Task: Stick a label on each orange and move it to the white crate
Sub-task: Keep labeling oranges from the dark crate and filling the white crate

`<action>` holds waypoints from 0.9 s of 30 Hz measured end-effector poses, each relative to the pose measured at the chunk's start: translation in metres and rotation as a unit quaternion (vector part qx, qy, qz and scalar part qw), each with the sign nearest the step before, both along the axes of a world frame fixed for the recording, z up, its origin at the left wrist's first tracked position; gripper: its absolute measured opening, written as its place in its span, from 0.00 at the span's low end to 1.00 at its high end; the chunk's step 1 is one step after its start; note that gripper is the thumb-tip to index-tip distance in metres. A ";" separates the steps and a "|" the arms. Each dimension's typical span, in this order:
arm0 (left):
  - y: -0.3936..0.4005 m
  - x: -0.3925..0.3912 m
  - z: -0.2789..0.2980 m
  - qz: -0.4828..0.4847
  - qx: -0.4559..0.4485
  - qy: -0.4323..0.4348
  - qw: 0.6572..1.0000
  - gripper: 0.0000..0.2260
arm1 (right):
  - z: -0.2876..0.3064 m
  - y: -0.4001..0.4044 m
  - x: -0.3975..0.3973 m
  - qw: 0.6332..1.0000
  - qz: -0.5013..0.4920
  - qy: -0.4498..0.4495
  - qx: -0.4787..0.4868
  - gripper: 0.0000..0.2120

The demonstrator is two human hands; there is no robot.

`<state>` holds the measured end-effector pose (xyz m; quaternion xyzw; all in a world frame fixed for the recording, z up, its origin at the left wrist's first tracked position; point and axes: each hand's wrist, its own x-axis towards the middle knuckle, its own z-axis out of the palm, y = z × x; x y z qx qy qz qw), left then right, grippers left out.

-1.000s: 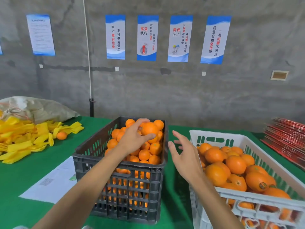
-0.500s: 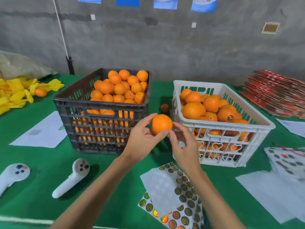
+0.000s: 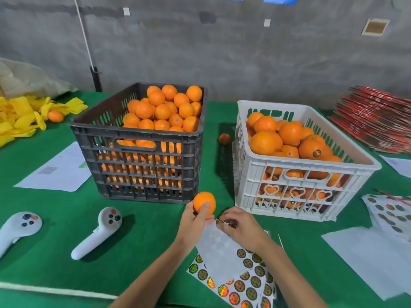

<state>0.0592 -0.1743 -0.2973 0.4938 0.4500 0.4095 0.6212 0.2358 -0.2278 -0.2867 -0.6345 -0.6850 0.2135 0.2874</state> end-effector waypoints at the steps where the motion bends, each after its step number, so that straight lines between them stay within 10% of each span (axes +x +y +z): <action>1: 0.000 0.000 0.000 0.003 -0.002 -0.008 1.000 0.20 | 0.000 0.000 0.002 1.000 0.011 0.009 -0.005 0.13; 17: -0.003 -0.002 -0.003 0.003 0.013 0.001 1.000 0.21 | 0.013 0.011 0.014 0.992 0.110 -0.063 0.000 0.21; 27: -0.007 -0.003 -0.004 -0.011 0.044 0.006 0.999 0.29 | 0.013 0.007 0.006 0.981 0.054 0.170 -0.076 0.04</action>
